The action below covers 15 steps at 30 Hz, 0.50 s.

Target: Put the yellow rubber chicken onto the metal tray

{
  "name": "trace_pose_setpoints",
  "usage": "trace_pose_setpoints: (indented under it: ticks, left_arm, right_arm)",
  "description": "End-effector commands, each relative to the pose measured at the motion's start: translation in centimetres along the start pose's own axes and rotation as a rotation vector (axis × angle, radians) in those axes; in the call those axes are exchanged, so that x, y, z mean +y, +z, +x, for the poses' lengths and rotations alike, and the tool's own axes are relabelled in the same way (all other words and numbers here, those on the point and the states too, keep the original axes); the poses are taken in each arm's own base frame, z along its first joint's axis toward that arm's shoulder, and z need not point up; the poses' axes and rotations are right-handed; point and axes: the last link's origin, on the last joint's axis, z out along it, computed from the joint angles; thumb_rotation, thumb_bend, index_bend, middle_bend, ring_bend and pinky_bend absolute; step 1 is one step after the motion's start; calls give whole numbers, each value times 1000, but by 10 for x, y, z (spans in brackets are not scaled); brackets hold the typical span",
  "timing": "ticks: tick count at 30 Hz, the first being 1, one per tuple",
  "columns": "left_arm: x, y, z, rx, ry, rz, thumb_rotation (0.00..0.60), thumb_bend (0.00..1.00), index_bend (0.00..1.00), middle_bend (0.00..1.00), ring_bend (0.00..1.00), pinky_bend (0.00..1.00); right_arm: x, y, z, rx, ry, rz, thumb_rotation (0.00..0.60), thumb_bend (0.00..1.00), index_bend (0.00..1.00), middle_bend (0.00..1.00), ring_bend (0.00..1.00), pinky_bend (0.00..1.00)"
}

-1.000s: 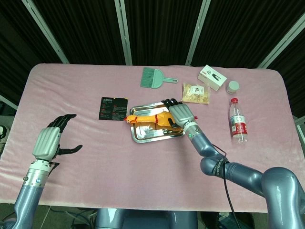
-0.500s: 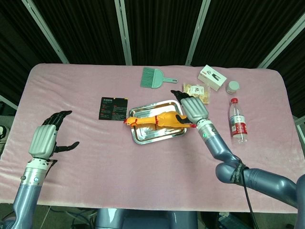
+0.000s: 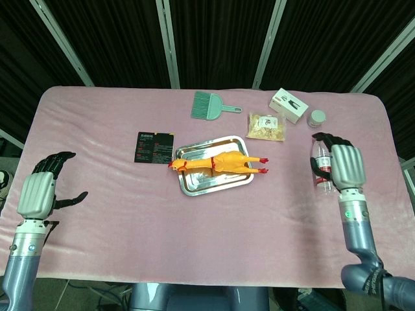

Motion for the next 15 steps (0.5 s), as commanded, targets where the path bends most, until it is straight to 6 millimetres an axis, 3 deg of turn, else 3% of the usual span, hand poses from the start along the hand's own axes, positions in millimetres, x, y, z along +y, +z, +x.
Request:
trace_pose_setpoints:
  ticks: [1, 7, 15]
  left_arm:
    - [-10, -15, 1, 9, 27, -9, 600, 108, 190, 174, 125, 144]
    - [-23, -43, 3, -23, 73, -18, 600, 108, 182, 169, 125, 132]
    - [-35, -79, 2, -70, 63, 12, 600, 108, 174, 167, 125, 132]
  right_arm:
    - [30, -35, 8, -3, -37, -37, 600, 408, 282, 344, 236, 170]
    - [53, -81, 13, -18, -72, -65, 600, 408, 247, 334, 213, 121]
    - [65, -127, 15, -45, -78, -107, 600, 408, 228, 318, 192, 121]
